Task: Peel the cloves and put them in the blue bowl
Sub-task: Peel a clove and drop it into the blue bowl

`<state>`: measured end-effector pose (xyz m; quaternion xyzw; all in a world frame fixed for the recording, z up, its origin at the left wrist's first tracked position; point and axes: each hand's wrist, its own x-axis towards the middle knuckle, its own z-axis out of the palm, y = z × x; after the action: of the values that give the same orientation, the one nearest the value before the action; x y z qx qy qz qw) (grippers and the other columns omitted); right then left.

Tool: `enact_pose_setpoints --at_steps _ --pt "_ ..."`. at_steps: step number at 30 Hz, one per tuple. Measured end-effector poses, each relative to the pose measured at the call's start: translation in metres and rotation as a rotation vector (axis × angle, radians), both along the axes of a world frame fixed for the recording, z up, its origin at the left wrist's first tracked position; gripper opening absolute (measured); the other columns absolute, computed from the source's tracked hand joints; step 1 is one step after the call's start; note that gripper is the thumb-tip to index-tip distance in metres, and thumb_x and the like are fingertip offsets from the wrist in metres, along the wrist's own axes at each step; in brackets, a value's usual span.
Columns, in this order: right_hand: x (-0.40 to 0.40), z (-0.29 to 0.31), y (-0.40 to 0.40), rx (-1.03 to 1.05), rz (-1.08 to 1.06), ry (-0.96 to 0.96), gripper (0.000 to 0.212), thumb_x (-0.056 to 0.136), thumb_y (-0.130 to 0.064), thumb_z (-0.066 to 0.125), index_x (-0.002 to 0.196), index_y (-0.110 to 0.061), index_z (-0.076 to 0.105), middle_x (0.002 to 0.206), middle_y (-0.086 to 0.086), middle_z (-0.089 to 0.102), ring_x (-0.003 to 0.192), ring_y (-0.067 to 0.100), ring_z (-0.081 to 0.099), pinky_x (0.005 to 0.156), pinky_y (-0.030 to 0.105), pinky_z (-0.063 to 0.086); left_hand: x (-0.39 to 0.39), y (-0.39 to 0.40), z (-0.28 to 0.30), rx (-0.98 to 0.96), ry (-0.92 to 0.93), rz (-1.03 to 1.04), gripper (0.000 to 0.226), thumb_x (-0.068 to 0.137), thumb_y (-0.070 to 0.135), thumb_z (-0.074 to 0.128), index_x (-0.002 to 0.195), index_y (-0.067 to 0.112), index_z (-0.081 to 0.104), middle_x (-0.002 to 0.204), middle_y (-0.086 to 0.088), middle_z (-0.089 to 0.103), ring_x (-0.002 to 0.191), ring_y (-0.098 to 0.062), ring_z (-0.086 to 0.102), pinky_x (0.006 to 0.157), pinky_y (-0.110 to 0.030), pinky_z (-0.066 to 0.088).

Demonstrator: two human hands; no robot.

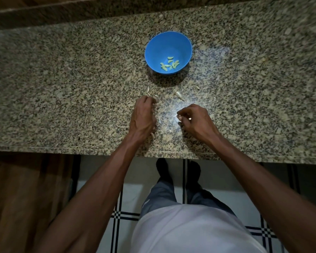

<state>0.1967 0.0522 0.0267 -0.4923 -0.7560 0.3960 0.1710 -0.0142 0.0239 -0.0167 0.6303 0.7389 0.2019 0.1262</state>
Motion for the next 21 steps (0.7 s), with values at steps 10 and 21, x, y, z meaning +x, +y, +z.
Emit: enact_pose_setpoints --at_steps 10,21 --pt "0.008 -0.002 -0.004 -0.002 0.005 -0.006 0.018 0.099 -0.009 0.065 0.101 0.001 0.078 0.098 0.015 0.073 0.087 0.027 0.069 0.079 0.039 0.057 0.013 0.014 -0.007 -0.019 0.158 -0.156 0.021 0.097 -0.008 0.056 0.111 0.008 0.062 0.110 -0.008 0.057 0.099 -0.020 0.049 0.080 -0.035 0.054" --pt "0.012 -0.003 -0.005 -0.044 -0.011 -0.002 0.020 0.101 -0.015 0.066 0.112 -0.003 0.078 0.106 0.006 0.074 0.086 0.014 0.064 0.073 0.009 0.041 0.001 0.010 -0.005 -0.074 0.198 -0.070 0.048 0.089 -0.017 0.054 0.133 0.003 0.056 0.133 -0.016 0.053 0.119 -0.027 0.049 0.102 -0.040 0.052"
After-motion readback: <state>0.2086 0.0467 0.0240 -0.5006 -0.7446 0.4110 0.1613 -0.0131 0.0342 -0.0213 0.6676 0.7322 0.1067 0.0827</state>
